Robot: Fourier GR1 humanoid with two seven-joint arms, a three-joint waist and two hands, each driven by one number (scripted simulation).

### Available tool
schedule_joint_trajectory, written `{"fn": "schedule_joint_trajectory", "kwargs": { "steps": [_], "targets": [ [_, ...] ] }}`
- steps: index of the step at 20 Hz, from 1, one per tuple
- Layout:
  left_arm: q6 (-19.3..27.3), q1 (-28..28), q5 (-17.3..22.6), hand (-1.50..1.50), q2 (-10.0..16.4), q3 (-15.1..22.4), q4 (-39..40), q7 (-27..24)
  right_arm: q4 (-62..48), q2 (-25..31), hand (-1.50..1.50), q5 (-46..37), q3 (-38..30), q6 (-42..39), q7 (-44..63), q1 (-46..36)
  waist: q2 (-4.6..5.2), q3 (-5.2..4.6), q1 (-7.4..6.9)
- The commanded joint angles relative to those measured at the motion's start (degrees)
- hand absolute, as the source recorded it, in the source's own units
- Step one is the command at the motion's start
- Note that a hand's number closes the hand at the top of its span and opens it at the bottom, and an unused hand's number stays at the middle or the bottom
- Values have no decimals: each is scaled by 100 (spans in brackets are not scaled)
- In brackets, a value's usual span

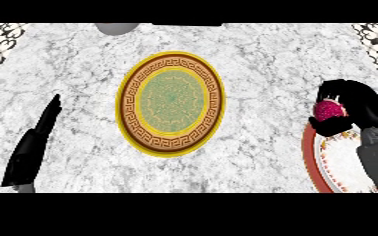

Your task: Pick the cupcake from the plate and place it in the plate

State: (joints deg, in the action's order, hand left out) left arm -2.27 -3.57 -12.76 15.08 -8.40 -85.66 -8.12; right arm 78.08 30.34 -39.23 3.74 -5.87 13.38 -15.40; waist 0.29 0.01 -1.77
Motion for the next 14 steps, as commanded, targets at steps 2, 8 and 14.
{"fn": "schedule_joint_trajectory", "kwargs": {
  "steps": [2,8,14],
  "targets": [
    [-79,84,60,0,57,-82,-185,335,11,-132,150,-430,-31,568,-180,-596,-27,1,112],
    [123,-176,-141,0,-154,46,-122,176,1395,82,150,-31,-305,603,-658,-674,-57,-2,198],
    [128,-136,-151,0,-191,52,-222,122,2280,-525,150,603,61,-39,-295,-1144,-40,-4,130]
  ]
}}
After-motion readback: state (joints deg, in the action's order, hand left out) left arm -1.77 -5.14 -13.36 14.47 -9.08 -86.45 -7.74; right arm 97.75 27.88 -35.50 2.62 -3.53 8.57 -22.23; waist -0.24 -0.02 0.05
